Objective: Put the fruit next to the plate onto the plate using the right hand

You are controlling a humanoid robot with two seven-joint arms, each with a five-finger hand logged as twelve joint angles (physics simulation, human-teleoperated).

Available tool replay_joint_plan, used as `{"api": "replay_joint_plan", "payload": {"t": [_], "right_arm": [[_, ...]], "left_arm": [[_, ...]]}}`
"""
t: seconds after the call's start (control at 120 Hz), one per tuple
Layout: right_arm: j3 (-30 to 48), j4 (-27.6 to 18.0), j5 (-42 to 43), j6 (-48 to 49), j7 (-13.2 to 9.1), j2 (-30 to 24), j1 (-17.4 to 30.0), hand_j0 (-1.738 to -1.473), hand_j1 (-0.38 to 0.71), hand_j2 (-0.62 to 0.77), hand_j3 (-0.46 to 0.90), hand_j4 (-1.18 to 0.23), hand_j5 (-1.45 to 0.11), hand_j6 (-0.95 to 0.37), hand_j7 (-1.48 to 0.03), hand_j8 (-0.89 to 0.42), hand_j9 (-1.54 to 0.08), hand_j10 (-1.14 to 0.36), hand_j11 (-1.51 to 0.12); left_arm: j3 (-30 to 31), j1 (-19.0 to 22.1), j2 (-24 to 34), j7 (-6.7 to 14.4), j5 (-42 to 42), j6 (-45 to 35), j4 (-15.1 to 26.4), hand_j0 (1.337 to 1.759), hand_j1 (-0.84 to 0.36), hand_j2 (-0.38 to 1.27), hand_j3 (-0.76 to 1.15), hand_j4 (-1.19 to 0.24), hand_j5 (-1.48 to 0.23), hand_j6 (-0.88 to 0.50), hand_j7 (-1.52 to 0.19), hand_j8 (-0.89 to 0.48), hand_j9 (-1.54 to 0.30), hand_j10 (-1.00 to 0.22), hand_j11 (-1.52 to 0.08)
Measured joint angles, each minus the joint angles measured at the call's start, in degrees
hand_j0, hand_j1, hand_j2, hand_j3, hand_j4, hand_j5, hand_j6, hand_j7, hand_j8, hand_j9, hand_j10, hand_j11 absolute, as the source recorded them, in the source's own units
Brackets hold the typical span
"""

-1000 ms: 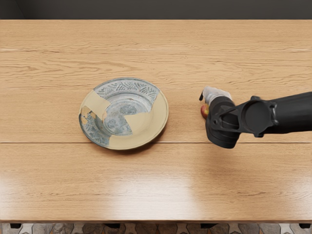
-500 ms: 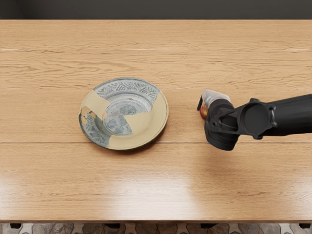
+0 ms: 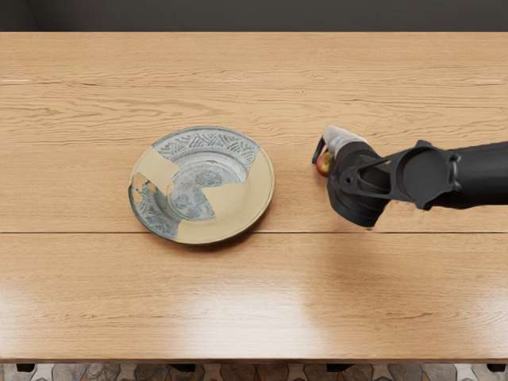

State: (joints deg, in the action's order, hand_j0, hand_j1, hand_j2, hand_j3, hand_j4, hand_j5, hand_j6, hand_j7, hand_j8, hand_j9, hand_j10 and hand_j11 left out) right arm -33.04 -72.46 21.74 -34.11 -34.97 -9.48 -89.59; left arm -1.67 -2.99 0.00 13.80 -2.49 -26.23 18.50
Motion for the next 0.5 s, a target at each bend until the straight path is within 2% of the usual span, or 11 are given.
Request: {"api": "replay_joint_plan", "payload": {"t": [0.317,0.5], "right_arm": [[6.57,-1.45,-0.07,0.68,-0.01,0.15,-4.57,-1.653,0.29,0.09,0.0,-0.73,-0.99,-0.38,-0.96,-0.33,-1.02,-0.59,-1.04],[10.99,-3.1,-0.13,0.77,-0.02,2.46,-6.46,-1.655,0.3,0.14,0.0,-0.72,-1.0,-0.38,-0.96,-0.33,-1.02,-0.6,-1.05]], "left_arm": [[0.0,0.0,0.0,0.0,-0.02,-0.01,0.0,1.658,0.35,0.0,0.0,0.0,0.0,0.0,0.0,0.0,0.0,0.0,0.0],[0.0,0.0,0.0,0.01,-0.02,-0.01,0.0,1.658,0.35,0.0,0.0,0.0,0.0,0.0,0.0,0.0,0.0,0.0,0.0]]}}
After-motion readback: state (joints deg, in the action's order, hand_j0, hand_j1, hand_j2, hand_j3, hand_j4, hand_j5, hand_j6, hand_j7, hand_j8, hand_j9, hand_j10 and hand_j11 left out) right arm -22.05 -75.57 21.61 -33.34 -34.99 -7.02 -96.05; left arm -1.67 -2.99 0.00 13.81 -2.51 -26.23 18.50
